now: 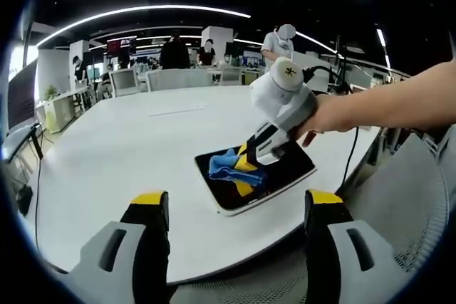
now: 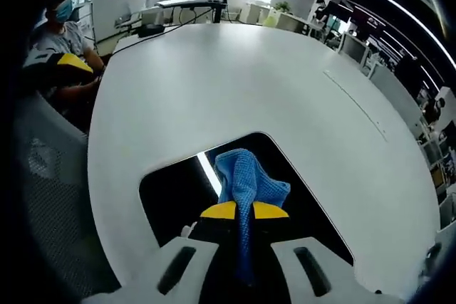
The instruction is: Wipe the mirror surface with the cleaning cloth until all visible marks leave the cleaned area.
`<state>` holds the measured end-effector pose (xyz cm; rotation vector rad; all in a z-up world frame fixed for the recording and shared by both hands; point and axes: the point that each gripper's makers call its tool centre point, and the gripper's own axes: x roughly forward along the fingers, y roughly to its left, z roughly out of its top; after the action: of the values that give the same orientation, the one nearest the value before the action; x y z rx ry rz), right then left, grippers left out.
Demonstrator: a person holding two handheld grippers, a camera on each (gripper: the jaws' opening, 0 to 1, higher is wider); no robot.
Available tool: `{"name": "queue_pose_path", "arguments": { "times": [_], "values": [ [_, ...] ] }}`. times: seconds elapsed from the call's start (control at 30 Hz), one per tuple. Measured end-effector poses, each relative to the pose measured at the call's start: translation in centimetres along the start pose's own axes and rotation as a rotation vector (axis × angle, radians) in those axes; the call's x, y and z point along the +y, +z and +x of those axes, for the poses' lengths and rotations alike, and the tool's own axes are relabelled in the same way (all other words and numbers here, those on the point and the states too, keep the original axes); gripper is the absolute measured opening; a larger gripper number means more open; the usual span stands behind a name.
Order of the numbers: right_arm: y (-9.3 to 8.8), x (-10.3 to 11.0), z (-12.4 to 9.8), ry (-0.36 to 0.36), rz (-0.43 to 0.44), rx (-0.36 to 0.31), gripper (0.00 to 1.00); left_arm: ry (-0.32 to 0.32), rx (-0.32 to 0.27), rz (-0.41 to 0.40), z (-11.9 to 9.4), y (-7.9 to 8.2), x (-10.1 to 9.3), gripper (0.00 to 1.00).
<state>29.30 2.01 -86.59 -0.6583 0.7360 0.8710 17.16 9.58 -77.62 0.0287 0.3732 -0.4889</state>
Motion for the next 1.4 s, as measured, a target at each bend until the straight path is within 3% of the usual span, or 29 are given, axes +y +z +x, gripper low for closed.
{"name": "queue_pose_path", "arguments": {
  "times": [0.7,1.4],
  "values": [
    [-4.6,-2.7,-2.7,-0.040,0.082,0.040,0.00,-0.001,0.001,-0.002,0.0,0.0,0.0,0.77],
    [-7.6,-4.6,-4.7,-0.061,0.166,0.037,0.00,-0.001,0.001,-0.002,-0.1,0.0,0.0,0.77]
  ]
}}
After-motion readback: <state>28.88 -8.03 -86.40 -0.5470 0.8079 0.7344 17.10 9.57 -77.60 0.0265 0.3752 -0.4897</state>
